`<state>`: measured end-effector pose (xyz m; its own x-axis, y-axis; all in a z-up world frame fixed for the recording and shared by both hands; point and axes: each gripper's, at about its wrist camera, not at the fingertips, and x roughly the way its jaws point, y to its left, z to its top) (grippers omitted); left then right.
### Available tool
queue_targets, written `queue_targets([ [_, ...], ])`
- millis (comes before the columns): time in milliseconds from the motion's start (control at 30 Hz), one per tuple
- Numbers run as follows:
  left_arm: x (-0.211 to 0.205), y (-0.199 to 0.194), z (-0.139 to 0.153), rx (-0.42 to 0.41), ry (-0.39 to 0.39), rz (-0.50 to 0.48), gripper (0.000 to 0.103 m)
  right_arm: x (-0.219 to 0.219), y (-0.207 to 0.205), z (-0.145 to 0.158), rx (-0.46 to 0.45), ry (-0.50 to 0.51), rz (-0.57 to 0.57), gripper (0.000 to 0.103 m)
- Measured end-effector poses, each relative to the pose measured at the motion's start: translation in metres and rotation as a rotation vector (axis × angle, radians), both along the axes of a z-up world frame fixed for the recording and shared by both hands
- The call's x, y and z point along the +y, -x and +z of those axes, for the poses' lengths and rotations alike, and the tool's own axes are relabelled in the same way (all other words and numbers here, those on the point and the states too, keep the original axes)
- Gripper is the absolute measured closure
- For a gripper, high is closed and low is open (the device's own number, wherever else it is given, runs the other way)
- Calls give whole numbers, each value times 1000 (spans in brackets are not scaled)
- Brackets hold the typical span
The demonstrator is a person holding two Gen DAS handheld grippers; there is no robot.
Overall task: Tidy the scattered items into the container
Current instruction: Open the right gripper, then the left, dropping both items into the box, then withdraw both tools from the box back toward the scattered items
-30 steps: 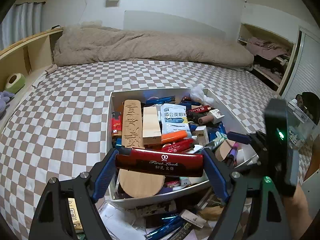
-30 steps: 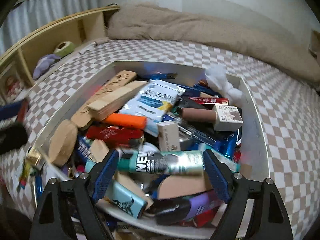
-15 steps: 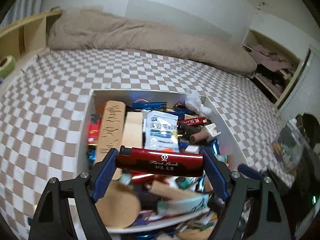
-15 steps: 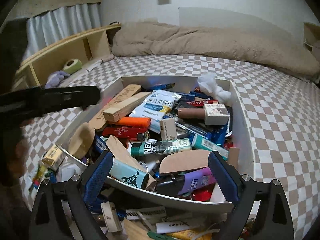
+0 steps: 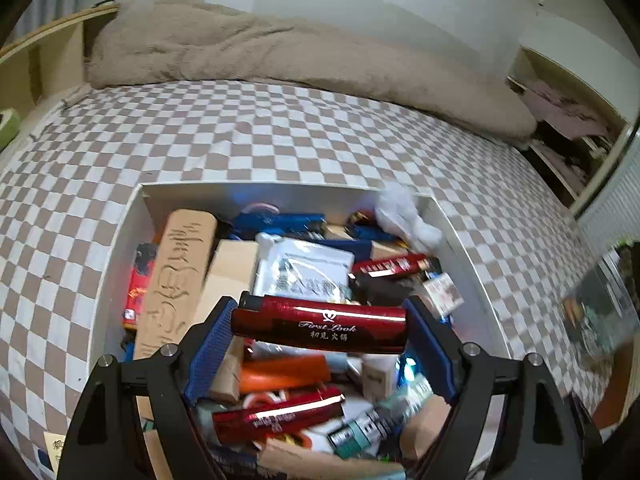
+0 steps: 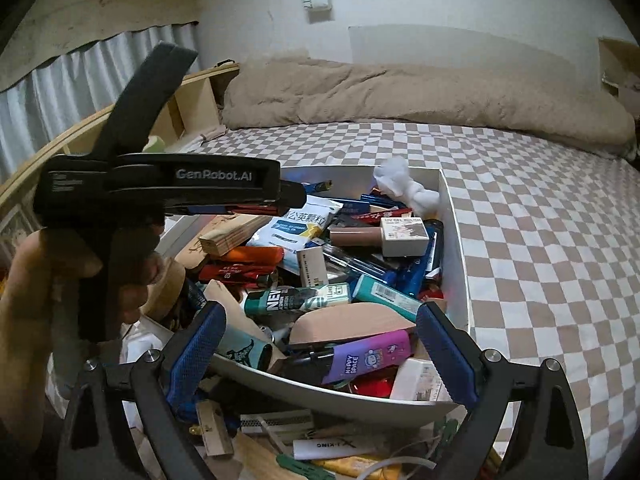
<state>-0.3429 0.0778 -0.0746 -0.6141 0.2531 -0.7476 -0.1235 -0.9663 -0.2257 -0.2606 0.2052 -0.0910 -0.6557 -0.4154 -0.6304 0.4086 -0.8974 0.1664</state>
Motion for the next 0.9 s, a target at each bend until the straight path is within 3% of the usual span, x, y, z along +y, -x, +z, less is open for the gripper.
queue_targets([
  [67,-2,1,-1,8,7,24,16,2,0,-1,-4,4,-3,7],
  [100,-2,1,-1,7,8,27,5,3,0,-1,-4,6,-4,7],
  [133,-3,0,-1,7,8,27,0,3,0,-1,-5,8,-4,7],
  [567,-7,-30,13,50,29,-26,0,5,-2,-1,-10,26,-10,7],
  [900,-19,-50,26,100,34,8,0,5,-5,7,4,28,-27,7],
])
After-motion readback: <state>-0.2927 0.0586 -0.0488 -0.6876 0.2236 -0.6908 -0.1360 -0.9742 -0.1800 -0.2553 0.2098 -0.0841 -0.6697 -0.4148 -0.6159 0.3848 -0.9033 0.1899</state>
